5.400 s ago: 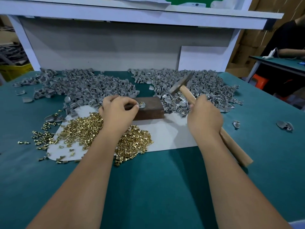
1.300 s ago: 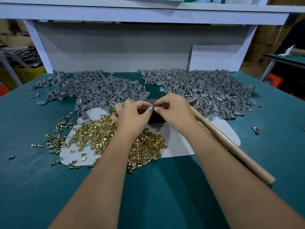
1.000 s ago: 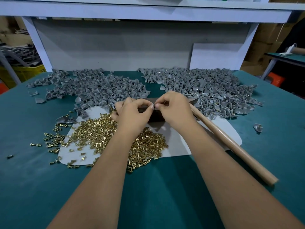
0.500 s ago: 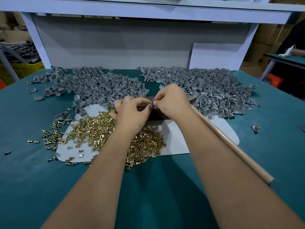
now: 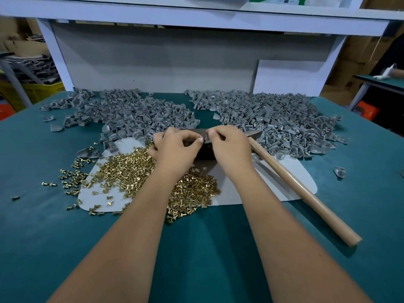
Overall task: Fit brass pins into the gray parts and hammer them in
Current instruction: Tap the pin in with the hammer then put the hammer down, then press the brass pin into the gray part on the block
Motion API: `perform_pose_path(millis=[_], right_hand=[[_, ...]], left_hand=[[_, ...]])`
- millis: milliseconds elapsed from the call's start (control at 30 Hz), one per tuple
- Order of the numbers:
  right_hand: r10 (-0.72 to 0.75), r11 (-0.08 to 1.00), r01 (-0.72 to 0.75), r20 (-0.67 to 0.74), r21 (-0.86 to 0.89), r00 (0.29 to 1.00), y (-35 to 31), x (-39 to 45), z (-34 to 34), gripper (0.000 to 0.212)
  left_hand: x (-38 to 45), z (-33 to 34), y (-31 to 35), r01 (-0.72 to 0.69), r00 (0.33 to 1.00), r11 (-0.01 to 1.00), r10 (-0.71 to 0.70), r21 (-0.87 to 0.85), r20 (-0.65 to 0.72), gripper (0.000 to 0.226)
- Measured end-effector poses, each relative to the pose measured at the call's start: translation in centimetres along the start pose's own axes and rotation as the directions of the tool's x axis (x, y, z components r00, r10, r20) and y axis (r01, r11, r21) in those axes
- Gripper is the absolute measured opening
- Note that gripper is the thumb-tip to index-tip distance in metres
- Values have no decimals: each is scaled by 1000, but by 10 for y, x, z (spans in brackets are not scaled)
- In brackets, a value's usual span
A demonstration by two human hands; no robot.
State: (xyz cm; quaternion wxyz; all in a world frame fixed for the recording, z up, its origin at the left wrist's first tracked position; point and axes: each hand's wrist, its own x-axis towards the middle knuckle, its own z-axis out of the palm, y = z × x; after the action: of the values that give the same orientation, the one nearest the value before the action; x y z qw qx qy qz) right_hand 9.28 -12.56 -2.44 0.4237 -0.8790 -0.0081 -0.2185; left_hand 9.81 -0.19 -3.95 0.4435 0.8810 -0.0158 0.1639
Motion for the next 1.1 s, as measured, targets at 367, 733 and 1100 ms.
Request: perform_pose_path(millis=[367, 733, 1100], right_hand=[[132, 944, -136, 37, 299, 991, 1, 0, -11, 27], [6, 988, -8, 15, 154, 1000, 3, -1, -7, 18], [31, 981, -42, -59, -188, 998, 8, -9, -45, 24]], left_hand=[[0, -3, 3, 15, 999, 998, -12, -57, 46, 14], [-1, -3, 5, -30, 1000, 999, 30, 11, -5, 12], [-2, 0, 2, -18, 998, 999, 21, 50, -54, 6]])
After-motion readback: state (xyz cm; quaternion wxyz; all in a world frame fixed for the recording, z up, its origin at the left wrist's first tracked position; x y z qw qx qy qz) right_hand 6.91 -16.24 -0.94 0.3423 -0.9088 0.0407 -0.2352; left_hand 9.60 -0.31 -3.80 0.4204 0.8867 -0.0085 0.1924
